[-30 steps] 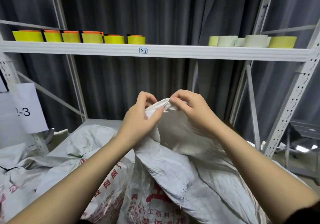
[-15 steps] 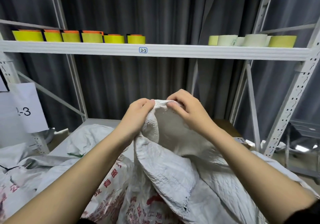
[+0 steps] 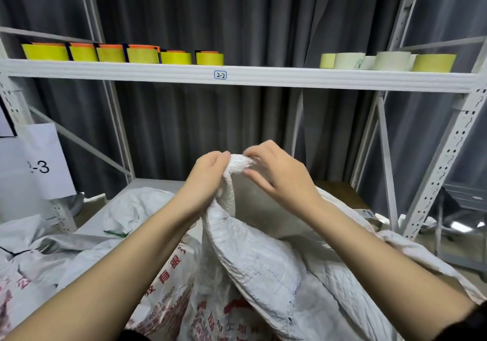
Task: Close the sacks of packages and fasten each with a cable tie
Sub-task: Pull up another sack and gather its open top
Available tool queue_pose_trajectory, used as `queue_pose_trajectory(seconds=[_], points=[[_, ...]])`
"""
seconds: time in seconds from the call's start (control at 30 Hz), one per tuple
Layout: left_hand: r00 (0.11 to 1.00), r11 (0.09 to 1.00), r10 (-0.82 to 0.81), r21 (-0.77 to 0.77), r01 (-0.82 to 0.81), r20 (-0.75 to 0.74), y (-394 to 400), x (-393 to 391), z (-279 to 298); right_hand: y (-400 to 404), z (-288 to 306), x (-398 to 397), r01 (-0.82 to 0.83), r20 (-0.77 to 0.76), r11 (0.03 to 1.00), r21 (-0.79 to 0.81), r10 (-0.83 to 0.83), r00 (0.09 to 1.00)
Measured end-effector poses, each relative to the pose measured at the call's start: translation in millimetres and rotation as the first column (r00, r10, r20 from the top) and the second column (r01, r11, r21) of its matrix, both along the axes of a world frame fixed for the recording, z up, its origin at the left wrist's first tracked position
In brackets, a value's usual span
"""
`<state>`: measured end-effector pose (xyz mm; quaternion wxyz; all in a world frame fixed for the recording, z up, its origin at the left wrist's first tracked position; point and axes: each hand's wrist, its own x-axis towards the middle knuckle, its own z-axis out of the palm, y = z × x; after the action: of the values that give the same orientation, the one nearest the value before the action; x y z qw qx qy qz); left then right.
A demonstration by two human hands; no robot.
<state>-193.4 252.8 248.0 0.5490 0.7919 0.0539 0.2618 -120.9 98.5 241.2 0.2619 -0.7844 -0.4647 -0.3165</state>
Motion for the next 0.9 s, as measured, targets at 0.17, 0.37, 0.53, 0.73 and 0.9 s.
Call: queue_pose_trajectory(seconds=[0.17,0.37,0.53,0.73,0.9], points=[[0.977,0.879,0.206,0.428,-0.210,0.055,1,-7,-7,2,10,13,-0.180,-0.366,0.979,0.097,0.203,0.908],[0.904,0.424,0.342,0.817,-0.391,0.256,6,-11,-25,4,19,18,-0.275,-0.723,0.950,0.148,0.294,0.625],[0.979,0.891,0.199,0.408,-0.197,0.038,18,5,-32,6,8,10,-0.062,-0.465,0.998,-0.026,0.043,0.884],[0.985,0.998,0.035,0.053,-0.026,-0.171,35,-2,-30,-9,-11,13,-0.013,-0.344,0.997,-0.076,-0.014,0.939],[0.950,0.476,0.130,0.822,-0.312,0.285,19,-1,-24,-8,-4,31,-0.214,-0.684,0.948,0.236,0.318,0.657]])
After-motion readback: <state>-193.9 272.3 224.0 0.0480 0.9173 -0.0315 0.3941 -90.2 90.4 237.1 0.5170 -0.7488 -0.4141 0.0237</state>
